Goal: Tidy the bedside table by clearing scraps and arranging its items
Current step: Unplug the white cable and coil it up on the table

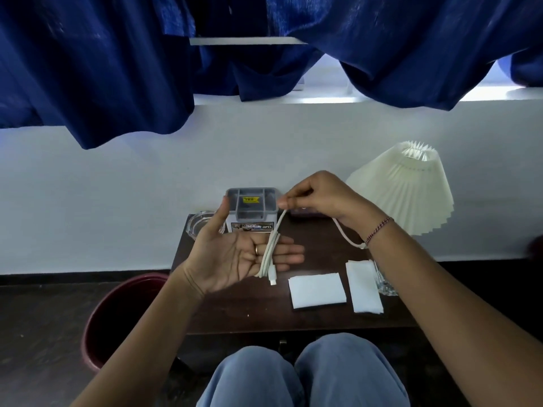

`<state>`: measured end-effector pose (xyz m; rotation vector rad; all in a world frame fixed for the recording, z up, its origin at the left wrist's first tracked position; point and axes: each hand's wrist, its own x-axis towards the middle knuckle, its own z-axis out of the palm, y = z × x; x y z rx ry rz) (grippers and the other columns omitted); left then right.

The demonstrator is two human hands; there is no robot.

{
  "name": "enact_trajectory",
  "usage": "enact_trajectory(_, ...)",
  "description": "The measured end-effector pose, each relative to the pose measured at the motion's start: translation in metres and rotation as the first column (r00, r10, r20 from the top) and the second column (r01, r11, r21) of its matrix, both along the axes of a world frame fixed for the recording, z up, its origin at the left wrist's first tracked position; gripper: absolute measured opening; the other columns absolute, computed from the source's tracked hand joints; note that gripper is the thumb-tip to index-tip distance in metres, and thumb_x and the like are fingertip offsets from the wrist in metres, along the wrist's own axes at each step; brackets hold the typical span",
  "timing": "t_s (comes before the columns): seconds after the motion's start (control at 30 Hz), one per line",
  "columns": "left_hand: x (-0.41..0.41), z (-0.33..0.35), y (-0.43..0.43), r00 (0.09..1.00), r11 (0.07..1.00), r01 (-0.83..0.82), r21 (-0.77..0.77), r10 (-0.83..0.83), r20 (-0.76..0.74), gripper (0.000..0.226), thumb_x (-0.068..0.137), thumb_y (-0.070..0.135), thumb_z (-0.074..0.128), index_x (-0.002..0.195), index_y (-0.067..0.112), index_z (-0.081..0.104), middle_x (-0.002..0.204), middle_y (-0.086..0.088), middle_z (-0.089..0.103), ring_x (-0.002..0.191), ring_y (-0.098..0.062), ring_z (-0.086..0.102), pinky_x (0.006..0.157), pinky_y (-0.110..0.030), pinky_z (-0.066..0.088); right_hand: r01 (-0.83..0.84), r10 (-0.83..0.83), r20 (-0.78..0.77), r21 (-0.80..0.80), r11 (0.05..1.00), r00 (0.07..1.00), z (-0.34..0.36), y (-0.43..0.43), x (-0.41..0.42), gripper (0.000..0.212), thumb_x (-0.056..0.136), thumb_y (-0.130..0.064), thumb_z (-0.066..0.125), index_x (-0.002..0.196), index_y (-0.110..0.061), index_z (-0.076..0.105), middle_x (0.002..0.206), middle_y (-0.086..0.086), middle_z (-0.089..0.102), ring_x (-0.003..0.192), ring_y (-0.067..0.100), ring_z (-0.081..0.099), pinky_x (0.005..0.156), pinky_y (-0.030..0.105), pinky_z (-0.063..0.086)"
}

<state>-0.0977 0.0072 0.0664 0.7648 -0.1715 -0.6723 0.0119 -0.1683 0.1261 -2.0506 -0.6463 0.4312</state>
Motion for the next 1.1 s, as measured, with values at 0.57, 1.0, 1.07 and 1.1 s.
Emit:
enact_trajectory(0.57, 0.019, 0.000, -0.010, 0.943, 0.943, -0.331, -0.024, 0.331, 0.027, 0.120, 0.070, 0.085, 0.023, 0.135, -0.016, 0.031, 0.139, -0.035, 0.040, 0.131, -0.040, 0.043, 0.108, -0.043, 0.037, 0.463, -0.191, -0.695, 0.227, 0.857, 0.693, -0.074, 0.021, -0.044, 0.027, 0.095, -0.003, 0.045, 0.074, -0.002, 0.060, 0.061, 0.009, 0.051, 0.034, 0.001, 0.046, 0.034, 0.009, 0.036)
enact_trajectory(1.0, 0.015, -0.018, 0.006, 0.833, 0.818, -0.548, 0.172, 0.552, 0.029, 0.112, 0.075, 0.081, 0.017, 0.132, -0.013, 0.038, 0.134, -0.029, 0.051, 0.124, -0.035, 0.052, 0.109, -0.041, 0.035, 0.188, -0.175, -0.222, 0.038, 0.981, 0.959, -0.076, 0.016, -0.093, 0.019, 0.090, -0.024, 0.059, 0.096, -0.011, 0.073, 0.057, -0.004, 0.060, 0.046, 0.003, 0.049, 0.050, 0.013, 0.043)
enact_trajectory(1.07, 0.015, -0.020, 0.006, 0.806, 0.788, -0.586, 0.188, 0.592, 0.031, 0.110, 0.077, 0.080, 0.017, 0.129, -0.014, 0.041, 0.132, -0.029, 0.052, 0.124, -0.035, 0.053, 0.109, -0.041, 0.035, 0.156, -0.154, -0.148, 0.001, 0.988, 0.977, -0.074, 0.015, -0.098, 0.021, 0.090, -0.026, 0.059, 0.099, -0.013, 0.072, 0.060, -0.003, 0.061, 0.046, 0.002, 0.051, 0.052, 0.013, 0.044)
enact_trajectory(1.1, 0.015, -0.021, 0.005, 0.794, 0.776, -0.601, 0.191, 0.607, 0.030, 0.108, 0.077, 0.079, 0.018, 0.127, -0.013, 0.043, 0.132, -0.029, 0.053, 0.124, -0.035, 0.052, 0.110, -0.042, 0.034, 0.143, -0.144, -0.119, -0.017, 0.990, 0.982, -0.073, 0.015, -0.100, 0.021, 0.090, -0.026, 0.058, 0.100, -0.013, 0.072, 0.061, -0.001, 0.062, 0.046, 0.002, 0.051, 0.053, 0.014, 0.045)
